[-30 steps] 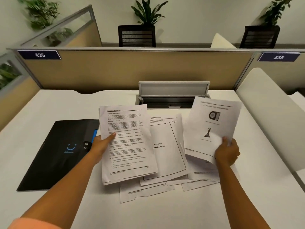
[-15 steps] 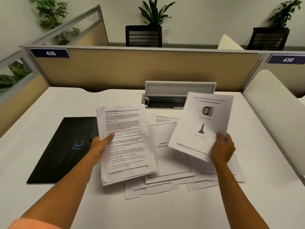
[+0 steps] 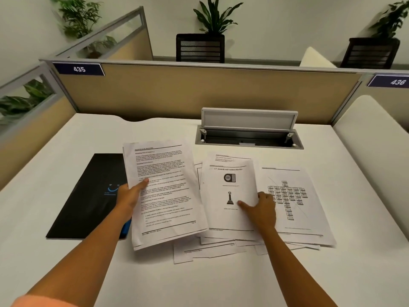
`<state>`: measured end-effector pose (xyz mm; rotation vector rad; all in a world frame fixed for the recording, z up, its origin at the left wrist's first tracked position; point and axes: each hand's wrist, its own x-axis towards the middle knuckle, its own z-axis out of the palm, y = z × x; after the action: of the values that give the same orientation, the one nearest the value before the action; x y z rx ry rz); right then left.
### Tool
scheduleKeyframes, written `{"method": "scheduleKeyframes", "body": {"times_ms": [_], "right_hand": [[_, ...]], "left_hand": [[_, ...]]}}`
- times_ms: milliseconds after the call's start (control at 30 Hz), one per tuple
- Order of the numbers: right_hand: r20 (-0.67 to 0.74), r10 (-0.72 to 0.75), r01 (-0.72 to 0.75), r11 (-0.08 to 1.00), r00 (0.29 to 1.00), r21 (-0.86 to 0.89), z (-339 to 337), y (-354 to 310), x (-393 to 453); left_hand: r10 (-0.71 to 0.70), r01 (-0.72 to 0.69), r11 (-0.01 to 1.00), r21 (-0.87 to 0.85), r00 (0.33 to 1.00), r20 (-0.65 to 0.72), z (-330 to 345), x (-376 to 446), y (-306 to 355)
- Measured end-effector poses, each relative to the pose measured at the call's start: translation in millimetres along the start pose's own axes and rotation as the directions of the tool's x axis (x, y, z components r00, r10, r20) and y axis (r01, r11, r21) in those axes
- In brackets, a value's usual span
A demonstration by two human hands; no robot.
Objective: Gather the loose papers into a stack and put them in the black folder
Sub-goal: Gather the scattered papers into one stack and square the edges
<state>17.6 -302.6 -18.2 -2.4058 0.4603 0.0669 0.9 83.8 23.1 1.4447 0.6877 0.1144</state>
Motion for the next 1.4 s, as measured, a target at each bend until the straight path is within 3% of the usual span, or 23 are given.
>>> {"method": "scheduleKeyframes", "body": {"times_ms": [100,333,533,733,933,1167,1400], "right_hand": [[0.011,0.009,-0.008,0.997,1.000,-0.077,2.2,-6.0,0.5],[0.044,0.064,-0.062,0.997,0.997,-0.049,4.7,-12.7,5.3],[0.050,-0.044,0.045,0.998,0.998,-0.037,5.4,-11.1,2.5],[0.044,-0.067,0.074,0.982,0.997,-0.174,1.7,-12.6,2.6],[0.029,-0.116,0.109,0.976,0.993,0.191,0.2,-0.7,0.7],[-0.102,-0.045,0.093,0.840,0.994,0.535,-22.6,13.1,4.6],[-0.010,-0.052,0.046,0.757,0.999,0.652,-25.5,-8.1,1.3]], "left_hand": [[-0.002,0.002,1.000,0.000,1.000,-0.006,-4.4,-0.7,-2.9],[0.003,-0.002,1.000,0.017,1.000,-0.030,-10.4,-2.1,-4.7],[0.015,-0.015,1.000,0.018,0.999,-0.038,-11.9,-3.3,-5.8],[0.014,-0.011,0.998,0.055,0.998,-0.060,-13.6,-4.1,-5.8],[0.020,-0.013,0.997,0.082,0.996,-0.086,-17.1,-8.8,-5.1],[0.053,-0.048,0.996,0.080,0.997,-0.059,-13.8,-16.2,-5.2],[0.005,-0.009,0.999,0.053,0.997,0.076,24.3,-19.9,-3.7]]}}
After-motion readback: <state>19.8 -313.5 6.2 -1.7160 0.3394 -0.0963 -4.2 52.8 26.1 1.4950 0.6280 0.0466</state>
